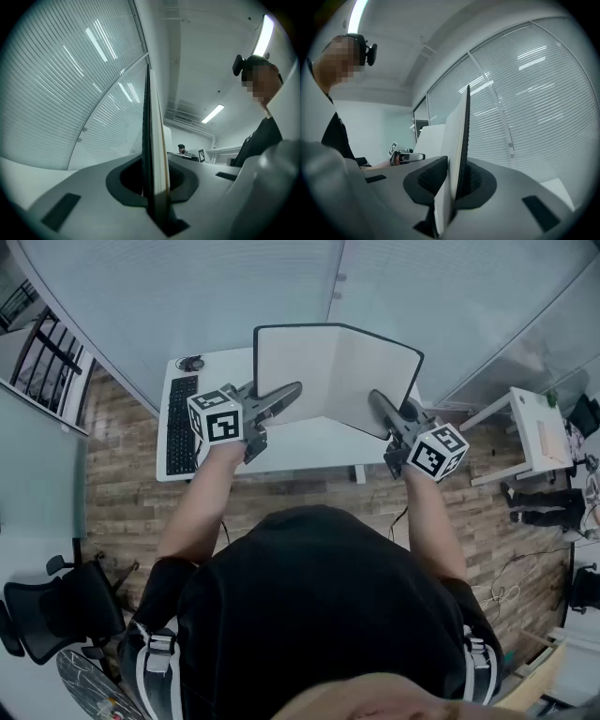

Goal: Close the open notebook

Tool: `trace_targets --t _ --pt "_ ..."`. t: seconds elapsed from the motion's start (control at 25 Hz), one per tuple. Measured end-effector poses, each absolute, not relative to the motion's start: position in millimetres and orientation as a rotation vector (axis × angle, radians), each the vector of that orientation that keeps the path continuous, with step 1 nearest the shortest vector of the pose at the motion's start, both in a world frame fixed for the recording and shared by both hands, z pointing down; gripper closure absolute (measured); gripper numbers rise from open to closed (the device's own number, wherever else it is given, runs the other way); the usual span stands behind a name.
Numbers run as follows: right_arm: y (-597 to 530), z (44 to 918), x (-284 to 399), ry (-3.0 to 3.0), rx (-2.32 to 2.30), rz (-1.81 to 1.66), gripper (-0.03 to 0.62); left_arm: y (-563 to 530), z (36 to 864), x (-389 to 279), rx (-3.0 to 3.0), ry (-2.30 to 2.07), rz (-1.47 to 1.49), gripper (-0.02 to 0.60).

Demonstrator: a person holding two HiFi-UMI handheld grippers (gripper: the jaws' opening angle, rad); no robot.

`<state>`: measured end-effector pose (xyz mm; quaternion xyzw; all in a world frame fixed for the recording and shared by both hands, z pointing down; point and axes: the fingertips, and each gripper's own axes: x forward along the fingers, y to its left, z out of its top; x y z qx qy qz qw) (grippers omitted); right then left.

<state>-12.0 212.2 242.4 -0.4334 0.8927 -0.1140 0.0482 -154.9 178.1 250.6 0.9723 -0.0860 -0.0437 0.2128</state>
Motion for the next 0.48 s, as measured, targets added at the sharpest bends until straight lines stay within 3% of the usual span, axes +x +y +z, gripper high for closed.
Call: trace_targets --t 0.48 --pt "220 244 -25 2.727 -1.349 -0.333 0.525 188 254 -168 2.673 -0.257 -0.174 0.522"
